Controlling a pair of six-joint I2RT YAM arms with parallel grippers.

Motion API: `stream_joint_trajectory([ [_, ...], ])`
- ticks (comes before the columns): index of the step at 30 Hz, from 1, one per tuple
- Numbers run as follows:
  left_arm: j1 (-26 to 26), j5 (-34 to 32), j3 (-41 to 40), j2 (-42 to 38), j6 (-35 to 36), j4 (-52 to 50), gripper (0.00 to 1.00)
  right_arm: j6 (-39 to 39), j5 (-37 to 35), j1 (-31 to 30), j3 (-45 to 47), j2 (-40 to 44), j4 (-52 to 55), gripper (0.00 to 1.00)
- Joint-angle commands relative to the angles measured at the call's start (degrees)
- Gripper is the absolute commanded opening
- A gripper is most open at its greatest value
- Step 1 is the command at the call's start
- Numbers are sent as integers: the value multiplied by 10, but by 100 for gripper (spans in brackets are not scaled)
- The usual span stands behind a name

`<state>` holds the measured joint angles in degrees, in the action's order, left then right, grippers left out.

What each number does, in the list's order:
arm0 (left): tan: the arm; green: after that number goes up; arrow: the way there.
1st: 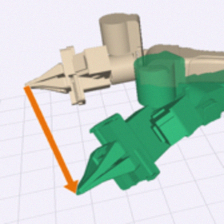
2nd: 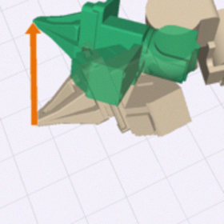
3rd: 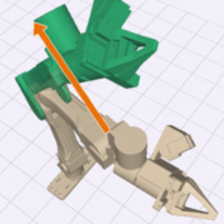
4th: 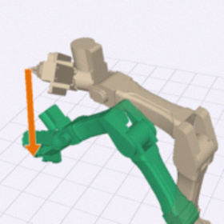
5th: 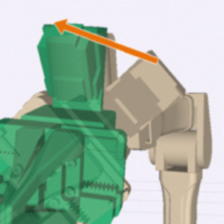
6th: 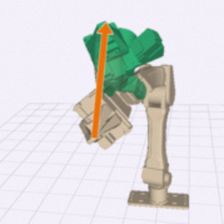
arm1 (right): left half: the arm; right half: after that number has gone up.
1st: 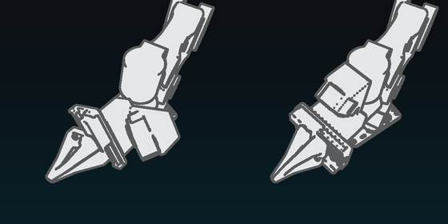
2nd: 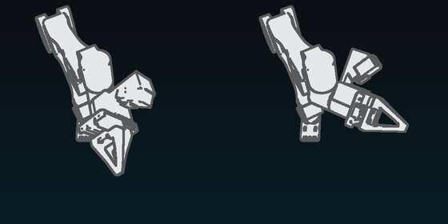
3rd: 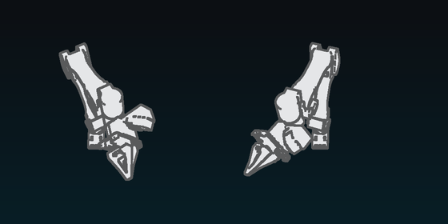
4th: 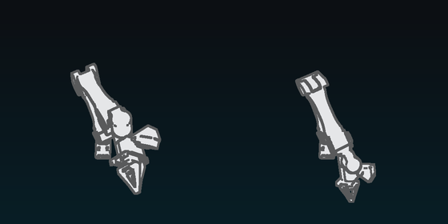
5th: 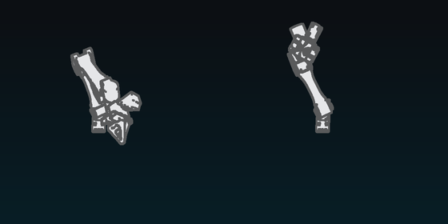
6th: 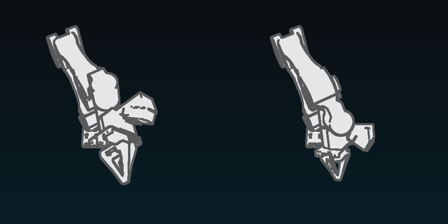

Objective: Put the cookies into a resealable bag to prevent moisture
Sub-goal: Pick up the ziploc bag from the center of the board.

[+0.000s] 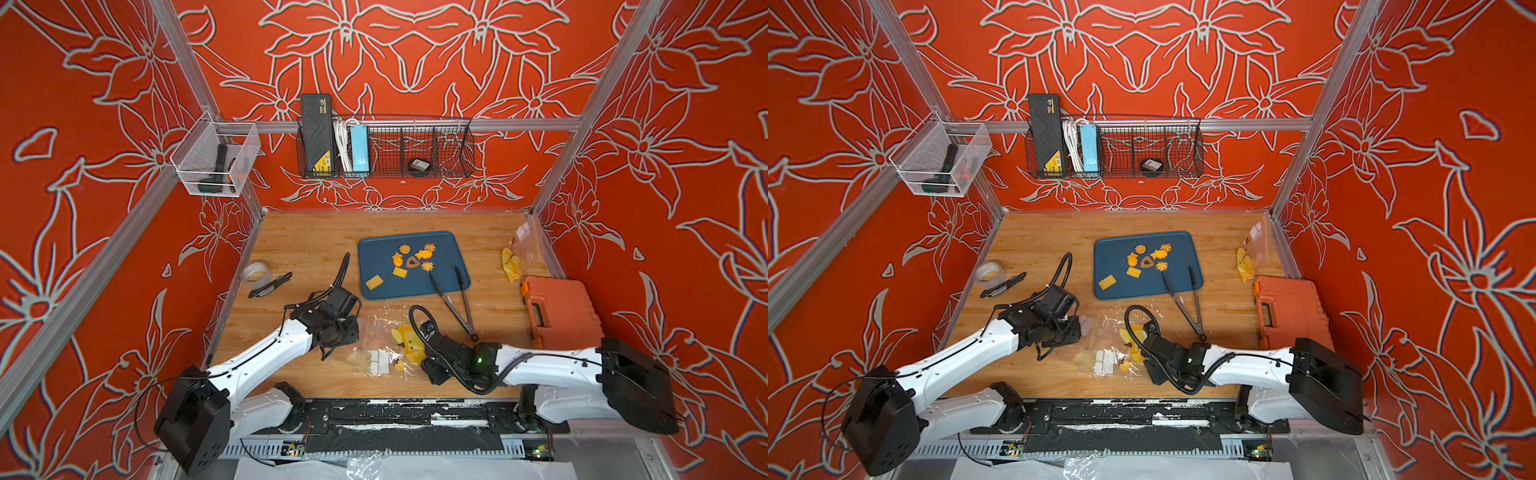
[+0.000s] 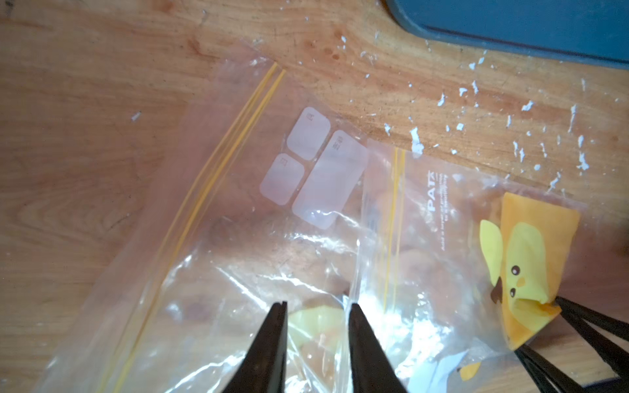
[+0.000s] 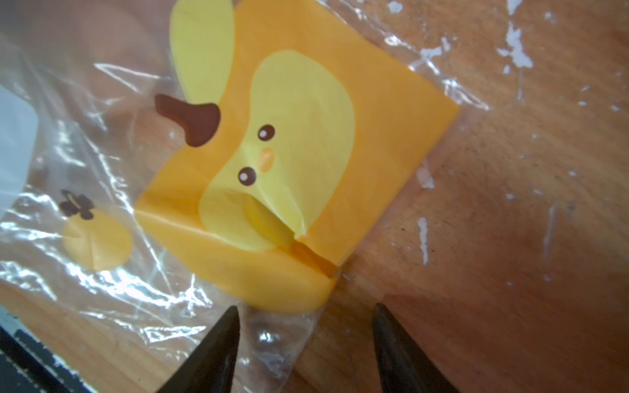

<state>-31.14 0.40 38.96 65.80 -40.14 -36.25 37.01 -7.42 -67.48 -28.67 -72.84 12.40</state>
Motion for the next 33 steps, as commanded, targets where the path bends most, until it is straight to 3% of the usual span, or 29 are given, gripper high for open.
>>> stream_joint_trajectory([
  [1,-2,10,-7,12,3,11,23,25,-8,3,12,4,-16,60],
  [9,-2,6,-19,35,1,19,12,30,-6,3,13,5,-17,58],
  [14,-2,30,-31,48,5,43,10,37,-6,3,15,6,-19,58],
  [22,-3,90,-50,45,13,93,11,48,-9,4,23,3,-26,57],
  [33,-2,129,-68,-3,-11,122,22,73,-14,5,26,-13,-28,55],
])
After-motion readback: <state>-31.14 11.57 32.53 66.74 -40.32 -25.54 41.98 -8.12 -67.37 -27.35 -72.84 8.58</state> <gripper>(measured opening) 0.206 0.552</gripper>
